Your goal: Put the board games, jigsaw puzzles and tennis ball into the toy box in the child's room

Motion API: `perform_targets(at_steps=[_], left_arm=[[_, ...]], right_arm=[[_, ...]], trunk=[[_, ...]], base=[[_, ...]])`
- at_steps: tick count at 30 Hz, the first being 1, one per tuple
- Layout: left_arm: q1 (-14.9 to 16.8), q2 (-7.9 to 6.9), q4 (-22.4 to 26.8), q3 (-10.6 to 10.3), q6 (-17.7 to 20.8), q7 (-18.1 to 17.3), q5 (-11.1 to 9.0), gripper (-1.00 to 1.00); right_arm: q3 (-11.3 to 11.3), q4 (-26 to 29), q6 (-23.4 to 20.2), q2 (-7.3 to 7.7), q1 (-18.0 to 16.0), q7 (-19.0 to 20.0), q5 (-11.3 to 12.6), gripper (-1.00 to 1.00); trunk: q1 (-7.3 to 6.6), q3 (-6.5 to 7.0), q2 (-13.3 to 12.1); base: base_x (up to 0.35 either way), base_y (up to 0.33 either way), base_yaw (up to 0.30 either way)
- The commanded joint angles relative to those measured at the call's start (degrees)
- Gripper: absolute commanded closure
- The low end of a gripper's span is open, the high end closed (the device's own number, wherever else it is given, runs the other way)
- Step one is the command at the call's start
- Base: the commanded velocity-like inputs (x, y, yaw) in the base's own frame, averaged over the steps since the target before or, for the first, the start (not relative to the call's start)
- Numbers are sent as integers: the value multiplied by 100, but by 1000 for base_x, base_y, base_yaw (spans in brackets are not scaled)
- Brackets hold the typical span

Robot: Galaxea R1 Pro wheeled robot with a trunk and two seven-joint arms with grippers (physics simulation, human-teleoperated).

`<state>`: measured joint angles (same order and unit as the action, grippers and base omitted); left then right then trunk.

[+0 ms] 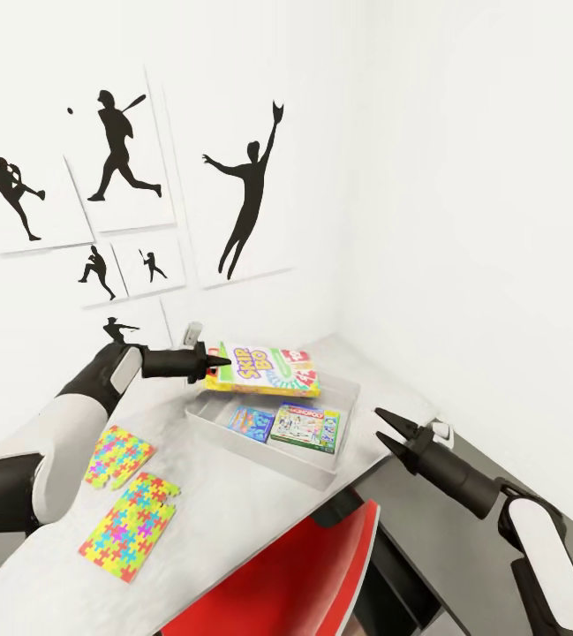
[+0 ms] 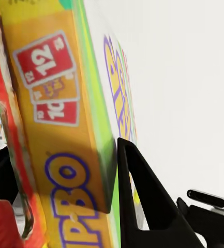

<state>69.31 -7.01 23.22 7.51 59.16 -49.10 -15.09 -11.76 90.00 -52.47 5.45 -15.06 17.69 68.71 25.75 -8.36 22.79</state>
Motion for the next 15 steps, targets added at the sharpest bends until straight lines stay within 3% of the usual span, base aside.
perform_targets(at_steps=[1,2,5,15], left_arm=[[49,98,-12,31,13,148,32,100],[96,253,-20,31,12,371,28,100],[148,475,-28,33,9,581,25,100],[162,567,-279,14,-167,594,38,100]], right_arm=[[-6,3,-26,52,-6,40,-34,-100],[-8,6,-26,104,-6,42,-32,-100],[-10,8,-26,144,-6,117,-33,-100],[-24,25,-26,174,4,380,-33,-100]], trunk=[[3,-12,12],[3,-12,12],[3,-12,12],[3,-12,12]], base=[[0,0,0],[0,0,0],[0,0,0],[0,0,0]])
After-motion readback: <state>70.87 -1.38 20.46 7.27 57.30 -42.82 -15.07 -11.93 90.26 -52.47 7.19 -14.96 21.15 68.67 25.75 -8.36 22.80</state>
